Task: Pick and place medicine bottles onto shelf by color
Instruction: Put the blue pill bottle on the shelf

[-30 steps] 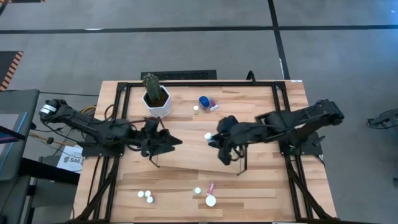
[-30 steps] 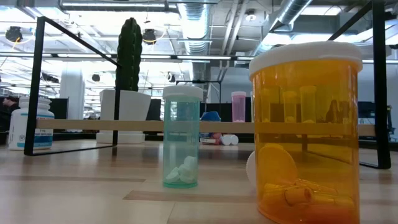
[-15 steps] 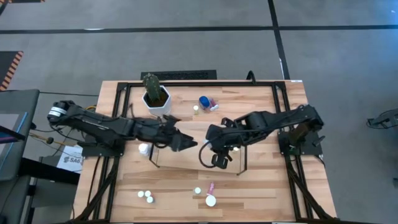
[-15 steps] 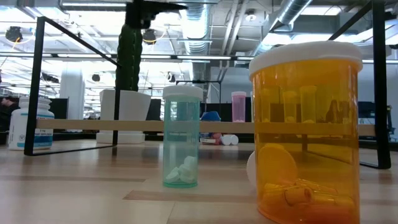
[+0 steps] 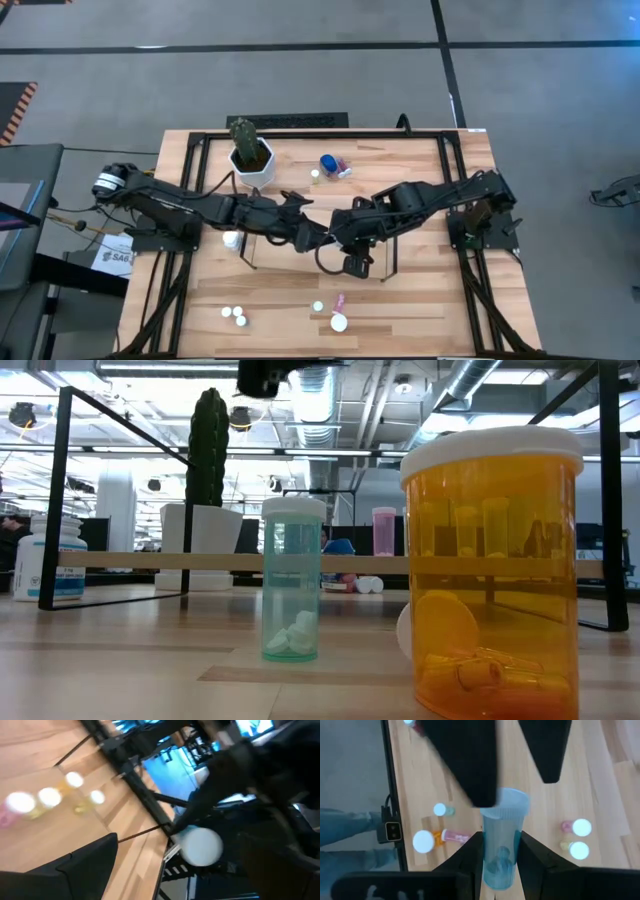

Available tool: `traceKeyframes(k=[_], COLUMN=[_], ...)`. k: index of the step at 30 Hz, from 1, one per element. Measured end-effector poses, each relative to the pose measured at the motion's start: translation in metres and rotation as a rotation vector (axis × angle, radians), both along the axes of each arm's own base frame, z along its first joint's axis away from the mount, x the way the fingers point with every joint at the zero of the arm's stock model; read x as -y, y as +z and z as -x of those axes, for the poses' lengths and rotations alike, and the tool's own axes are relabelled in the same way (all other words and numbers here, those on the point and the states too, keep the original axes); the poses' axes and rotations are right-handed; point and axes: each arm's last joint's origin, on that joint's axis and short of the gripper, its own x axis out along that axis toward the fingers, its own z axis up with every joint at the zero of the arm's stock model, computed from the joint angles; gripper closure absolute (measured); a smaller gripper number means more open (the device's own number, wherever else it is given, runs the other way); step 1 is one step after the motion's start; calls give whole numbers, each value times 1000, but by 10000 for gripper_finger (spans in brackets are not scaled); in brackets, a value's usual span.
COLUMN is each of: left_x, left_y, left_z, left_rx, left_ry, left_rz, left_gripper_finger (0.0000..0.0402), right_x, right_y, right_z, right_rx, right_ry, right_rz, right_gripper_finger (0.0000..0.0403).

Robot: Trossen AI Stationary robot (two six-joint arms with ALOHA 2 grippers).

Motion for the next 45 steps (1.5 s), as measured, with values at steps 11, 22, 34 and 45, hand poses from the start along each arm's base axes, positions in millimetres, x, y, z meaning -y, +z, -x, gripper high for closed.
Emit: traceKeyframes(k=[11,22,34,45], left_x=[5,7,7,6], left_y=[5,6,5,-1], left_z=[1,1,1,3], left_rx=[-12,-14,-14,-76], left_ry=[-24,-111,-125,-124], left_rz=[-22,9,-21,-33], left_gripper_finger=[150,179,180,180], right_x=[-1,10,13,13], right_y=[1,4,-2,-12], right_z=[-1,-11,-21,-29], right_rx=[13,90,75,53], right_ry=[20,57,147,164], right_rz=[-18,-21,-129,-129], right_gripper_finger=[294,294,294,294])
